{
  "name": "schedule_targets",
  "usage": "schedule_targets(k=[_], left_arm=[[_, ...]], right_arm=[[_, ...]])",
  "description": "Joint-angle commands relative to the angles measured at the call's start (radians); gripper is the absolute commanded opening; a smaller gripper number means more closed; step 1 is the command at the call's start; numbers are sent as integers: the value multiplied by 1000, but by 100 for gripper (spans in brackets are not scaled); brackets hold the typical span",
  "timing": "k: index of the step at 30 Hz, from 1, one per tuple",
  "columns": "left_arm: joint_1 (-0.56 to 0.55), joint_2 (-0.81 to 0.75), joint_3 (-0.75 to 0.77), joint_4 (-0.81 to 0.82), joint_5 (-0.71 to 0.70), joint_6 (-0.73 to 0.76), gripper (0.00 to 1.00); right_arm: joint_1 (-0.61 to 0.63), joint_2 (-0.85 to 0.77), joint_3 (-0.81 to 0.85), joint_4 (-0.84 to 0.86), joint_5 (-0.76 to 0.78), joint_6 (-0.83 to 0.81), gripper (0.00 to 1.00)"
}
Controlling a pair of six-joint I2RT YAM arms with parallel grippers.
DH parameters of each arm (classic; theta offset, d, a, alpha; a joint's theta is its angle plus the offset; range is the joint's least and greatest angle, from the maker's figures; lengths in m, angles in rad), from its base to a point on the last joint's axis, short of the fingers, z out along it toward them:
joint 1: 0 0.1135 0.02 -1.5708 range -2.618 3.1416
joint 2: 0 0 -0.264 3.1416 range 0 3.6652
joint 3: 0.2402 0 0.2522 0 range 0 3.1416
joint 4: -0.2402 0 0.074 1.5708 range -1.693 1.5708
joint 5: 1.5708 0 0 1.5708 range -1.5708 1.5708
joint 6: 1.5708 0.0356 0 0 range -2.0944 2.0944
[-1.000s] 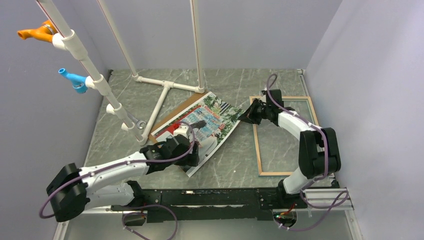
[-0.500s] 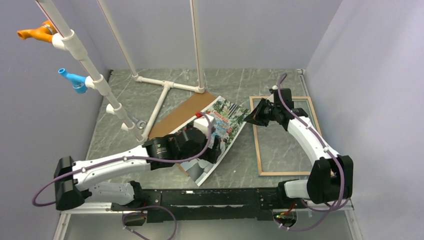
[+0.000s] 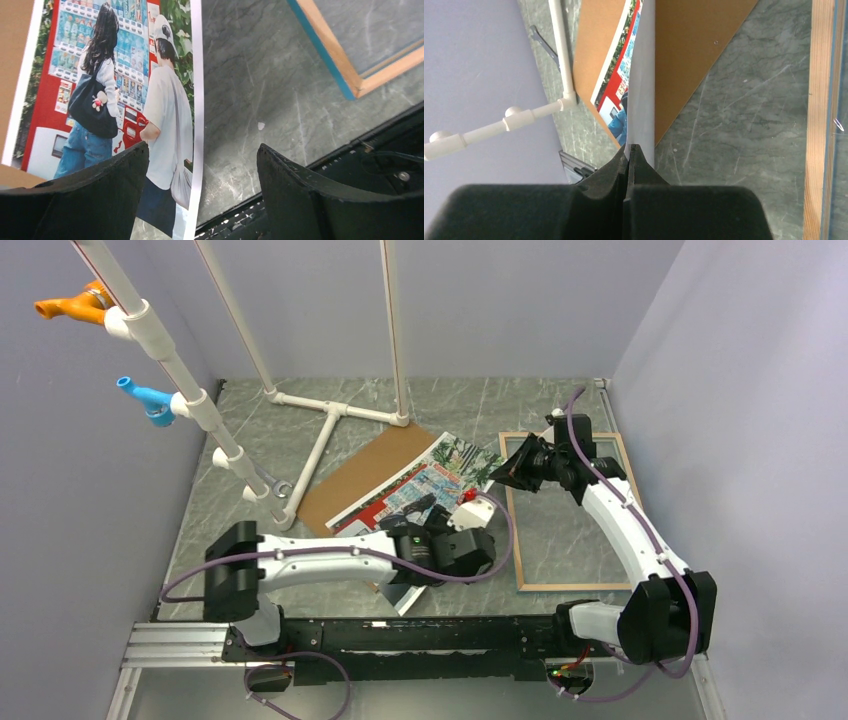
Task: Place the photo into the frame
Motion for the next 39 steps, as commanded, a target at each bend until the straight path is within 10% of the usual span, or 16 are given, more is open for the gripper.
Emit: schedule_targets(k=[1, 21, 30, 33, 39], left_arm=[[-35, 99, 120, -187, -171, -108, 81], [-29, 204, 89, -358, -352, -299, 41], [-24, 174, 81, -363, -352, -304, 0], [-20, 134, 83, -350, -334, -288, 0], [11, 16, 95, -301, -243, -201, 0]], right_arm=[[-1, -39, 51, -15, -35, 33, 0], [0, -60, 60, 11, -129, 67, 6], [-2, -65, 72, 16, -132, 36, 10], [-1, -76, 84, 1, -96, -3, 49], [-1, -89, 143, -102, 3, -112, 90]])
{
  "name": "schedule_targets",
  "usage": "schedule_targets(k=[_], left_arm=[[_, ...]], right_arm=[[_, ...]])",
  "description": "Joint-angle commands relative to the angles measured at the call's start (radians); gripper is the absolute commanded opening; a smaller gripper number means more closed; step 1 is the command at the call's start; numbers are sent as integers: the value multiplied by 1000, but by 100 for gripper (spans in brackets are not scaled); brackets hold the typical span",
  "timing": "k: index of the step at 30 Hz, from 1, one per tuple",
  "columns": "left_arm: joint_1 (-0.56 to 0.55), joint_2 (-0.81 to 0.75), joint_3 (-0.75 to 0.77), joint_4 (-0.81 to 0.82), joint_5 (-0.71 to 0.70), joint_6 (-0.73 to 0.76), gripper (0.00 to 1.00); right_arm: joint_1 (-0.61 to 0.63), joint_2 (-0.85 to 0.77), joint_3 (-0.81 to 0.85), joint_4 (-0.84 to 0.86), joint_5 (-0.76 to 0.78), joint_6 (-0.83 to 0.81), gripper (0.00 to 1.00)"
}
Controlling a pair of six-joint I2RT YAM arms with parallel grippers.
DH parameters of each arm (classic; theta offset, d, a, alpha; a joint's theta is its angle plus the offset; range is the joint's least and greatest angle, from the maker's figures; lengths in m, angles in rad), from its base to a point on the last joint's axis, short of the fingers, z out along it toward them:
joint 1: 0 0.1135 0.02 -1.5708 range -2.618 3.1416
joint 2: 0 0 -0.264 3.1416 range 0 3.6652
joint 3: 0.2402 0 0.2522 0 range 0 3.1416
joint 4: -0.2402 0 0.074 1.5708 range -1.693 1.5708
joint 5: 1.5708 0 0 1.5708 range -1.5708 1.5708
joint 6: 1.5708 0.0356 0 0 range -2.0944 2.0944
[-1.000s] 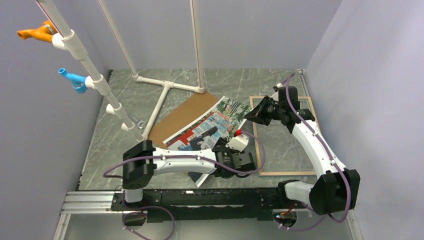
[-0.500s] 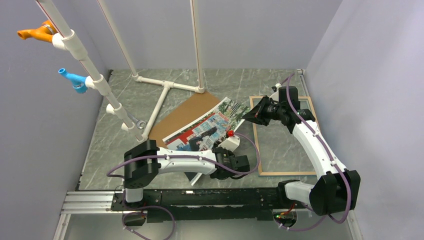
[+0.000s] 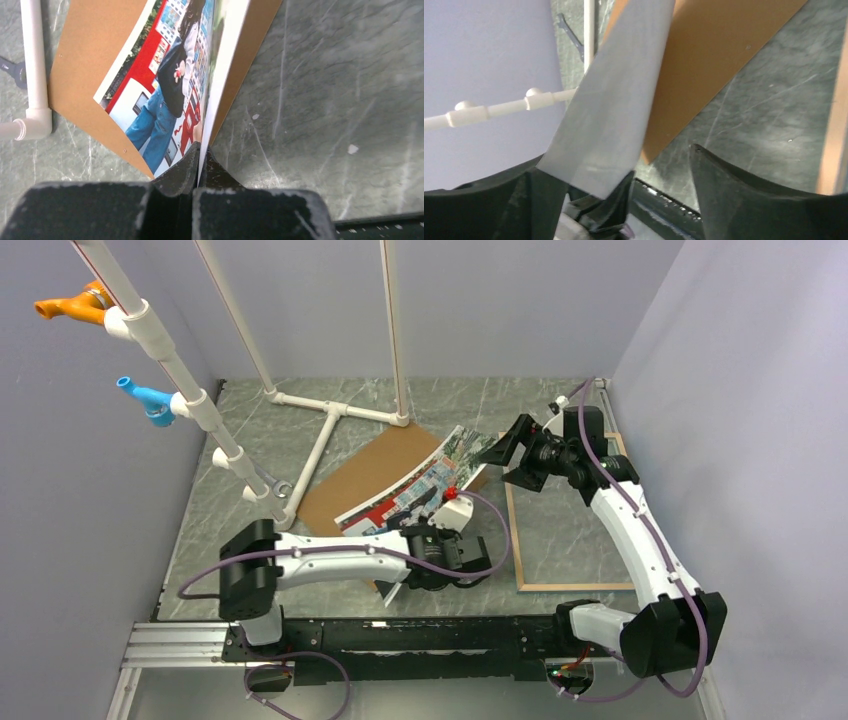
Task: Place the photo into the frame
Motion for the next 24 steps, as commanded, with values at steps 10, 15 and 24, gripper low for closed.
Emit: schedule_targets(k=[10, 15, 24], left_arm=[[163, -342, 42, 153, 324, 233, 0], [216, -491, 30, 206, 442, 255, 0], [267, -702, 95, 257, 532, 217, 0]], right_arm=[[-3, -60, 53, -191, 263, -197, 100], [-5, -45, -56, -136, 300, -204, 100], [5, 144, -121, -80, 362, -217, 95]])
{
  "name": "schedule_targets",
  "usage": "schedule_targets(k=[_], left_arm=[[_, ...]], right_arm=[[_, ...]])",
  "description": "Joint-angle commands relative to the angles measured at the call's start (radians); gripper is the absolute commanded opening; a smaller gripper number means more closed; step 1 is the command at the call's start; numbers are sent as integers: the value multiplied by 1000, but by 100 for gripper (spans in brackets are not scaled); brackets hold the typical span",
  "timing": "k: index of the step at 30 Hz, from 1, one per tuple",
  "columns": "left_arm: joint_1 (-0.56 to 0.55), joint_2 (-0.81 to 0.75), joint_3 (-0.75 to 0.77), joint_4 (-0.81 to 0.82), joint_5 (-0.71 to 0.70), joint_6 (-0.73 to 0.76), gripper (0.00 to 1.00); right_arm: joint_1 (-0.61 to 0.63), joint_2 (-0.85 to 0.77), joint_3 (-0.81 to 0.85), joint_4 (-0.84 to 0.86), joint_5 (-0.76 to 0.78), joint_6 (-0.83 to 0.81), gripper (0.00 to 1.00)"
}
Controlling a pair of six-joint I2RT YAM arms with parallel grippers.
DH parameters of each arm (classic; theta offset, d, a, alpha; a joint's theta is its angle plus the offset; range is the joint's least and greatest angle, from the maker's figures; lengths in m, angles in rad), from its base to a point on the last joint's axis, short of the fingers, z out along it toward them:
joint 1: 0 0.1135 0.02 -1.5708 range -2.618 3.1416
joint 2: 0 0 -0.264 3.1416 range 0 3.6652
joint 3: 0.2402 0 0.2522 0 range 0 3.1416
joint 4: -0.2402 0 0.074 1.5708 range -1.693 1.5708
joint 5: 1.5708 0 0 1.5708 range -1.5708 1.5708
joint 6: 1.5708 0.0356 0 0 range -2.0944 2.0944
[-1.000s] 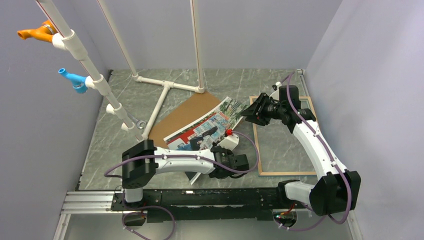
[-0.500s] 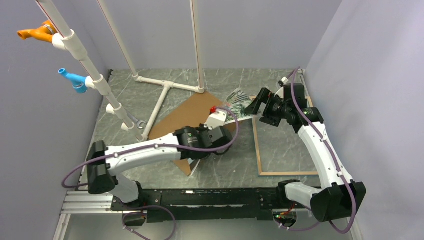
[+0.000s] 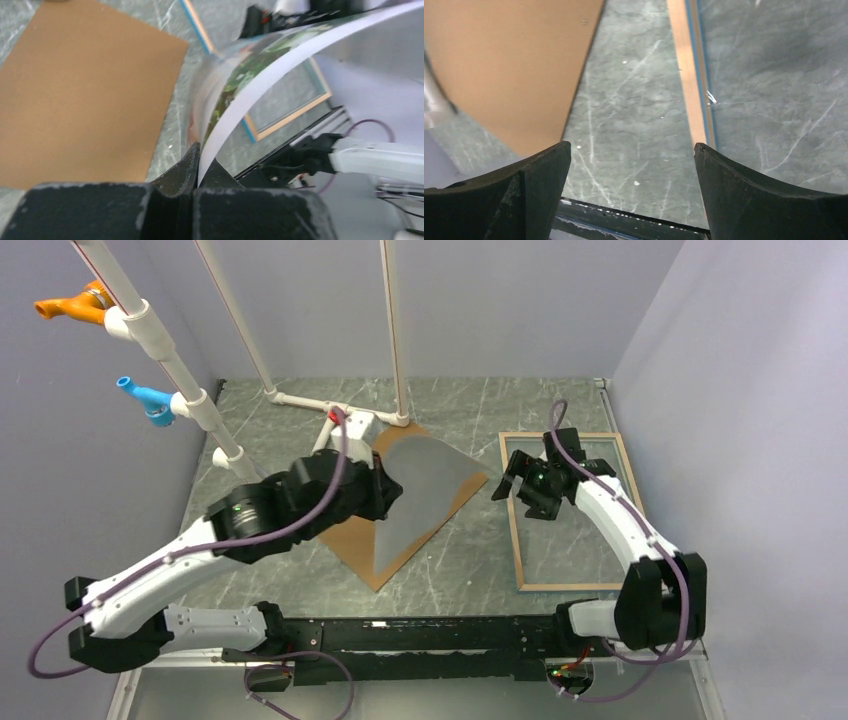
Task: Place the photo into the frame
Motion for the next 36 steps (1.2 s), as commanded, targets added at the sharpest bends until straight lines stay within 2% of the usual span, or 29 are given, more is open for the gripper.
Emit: schedule_targets(k=[1, 4, 6, 10, 15, 19, 23, 25, 29, 32, 36], left_arm=[[18, -64, 87, 54, 45, -22, 0], [35, -96, 110, 38, 27, -49, 0], [47, -121, 103, 49, 14, -73, 0], [69, -156, 80, 80, 34, -85, 0], [78, -161, 70, 88, 71, -86, 0], [80, -162, 55, 108, 102, -78, 0], [84, -149, 61, 110, 133, -71, 0], [85, -145, 63, 112, 146, -67, 0], [86, -145, 60, 117, 155, -65, 0], [87, -150, 55, 117, 154, -62, 0], [89, -149, 57, 110, 166, -57, 0]], right_arm=[[11, 69, -6, 54, 68, -21, 94], [37, 122, 6, 57, 128, -24, 90], [67, 160, 14, 58, 169, -23, 84], [144, 238, 34, 57, 270, -12, 79], [181, 335, 39, 56, 377, 1, 74], [187, 358, 26, 69, 410, 0, 67], [190, 365, 19, 81, 400, -7, 65], [193, 370, 14, 94, 386, -10, 54], [205, 384, 22, 102, 377, -19, 14], [220, 377, 45, 84, 383, -33, 0], [238, 339, 86, 61, 384, -45, 0]])
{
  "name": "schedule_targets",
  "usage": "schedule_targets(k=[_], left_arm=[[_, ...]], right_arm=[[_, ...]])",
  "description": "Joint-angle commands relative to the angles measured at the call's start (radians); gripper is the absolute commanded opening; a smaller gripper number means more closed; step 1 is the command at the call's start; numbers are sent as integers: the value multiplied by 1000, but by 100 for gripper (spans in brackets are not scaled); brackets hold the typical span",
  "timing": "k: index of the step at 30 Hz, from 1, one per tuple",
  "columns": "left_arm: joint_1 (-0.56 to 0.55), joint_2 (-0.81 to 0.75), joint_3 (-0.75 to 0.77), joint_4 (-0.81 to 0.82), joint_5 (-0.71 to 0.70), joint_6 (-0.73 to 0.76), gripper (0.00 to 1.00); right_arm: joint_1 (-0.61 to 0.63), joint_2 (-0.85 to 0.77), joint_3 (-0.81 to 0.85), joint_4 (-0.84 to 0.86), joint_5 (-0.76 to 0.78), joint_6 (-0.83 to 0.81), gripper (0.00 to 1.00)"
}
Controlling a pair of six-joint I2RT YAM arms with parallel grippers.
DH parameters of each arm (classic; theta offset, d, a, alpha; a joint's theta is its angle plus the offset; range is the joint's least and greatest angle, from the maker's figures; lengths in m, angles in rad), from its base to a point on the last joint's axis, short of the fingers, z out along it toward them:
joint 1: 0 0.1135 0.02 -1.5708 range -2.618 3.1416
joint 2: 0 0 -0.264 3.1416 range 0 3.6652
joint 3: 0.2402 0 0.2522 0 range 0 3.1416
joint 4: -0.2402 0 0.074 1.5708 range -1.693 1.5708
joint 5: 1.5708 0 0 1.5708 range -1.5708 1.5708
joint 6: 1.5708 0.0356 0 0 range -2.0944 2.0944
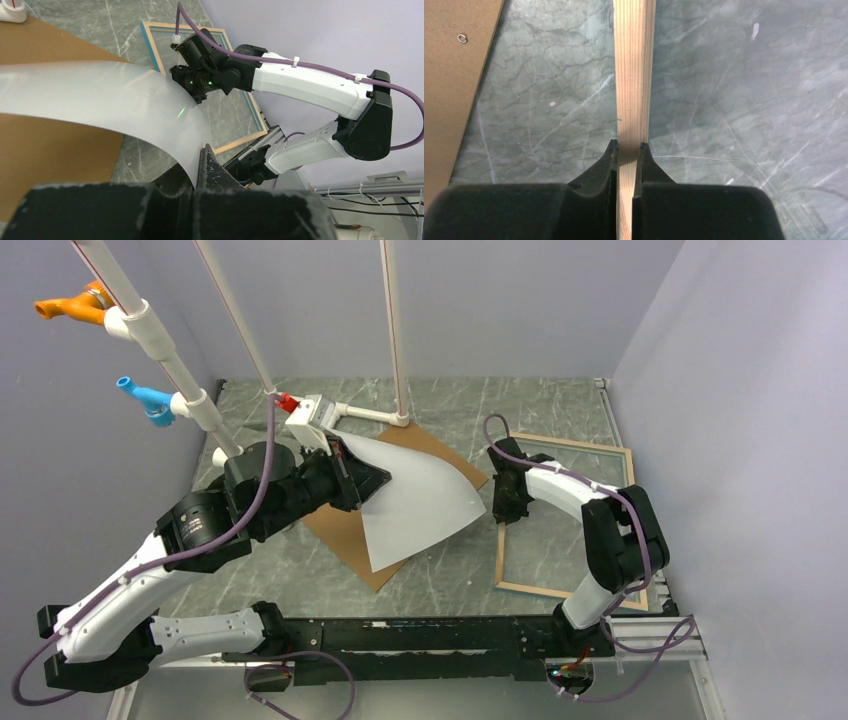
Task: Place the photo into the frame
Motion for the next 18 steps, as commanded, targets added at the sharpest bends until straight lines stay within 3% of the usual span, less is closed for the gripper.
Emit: schedule_targets(k=[1, 10, 18], left_arm=[[7, -7, 10, 34, 26, 13, 0], [9, -13, 7, 27, 22, 12, 0], [11, -24, 7, 16, 20, 11, 0]], right_arm=[[17, -36, 71, -16, -2, 7, 0], [123, -42, 198, -87, -4, 32, 0], [204, 2, 206, -89, -11, 87, 0]])
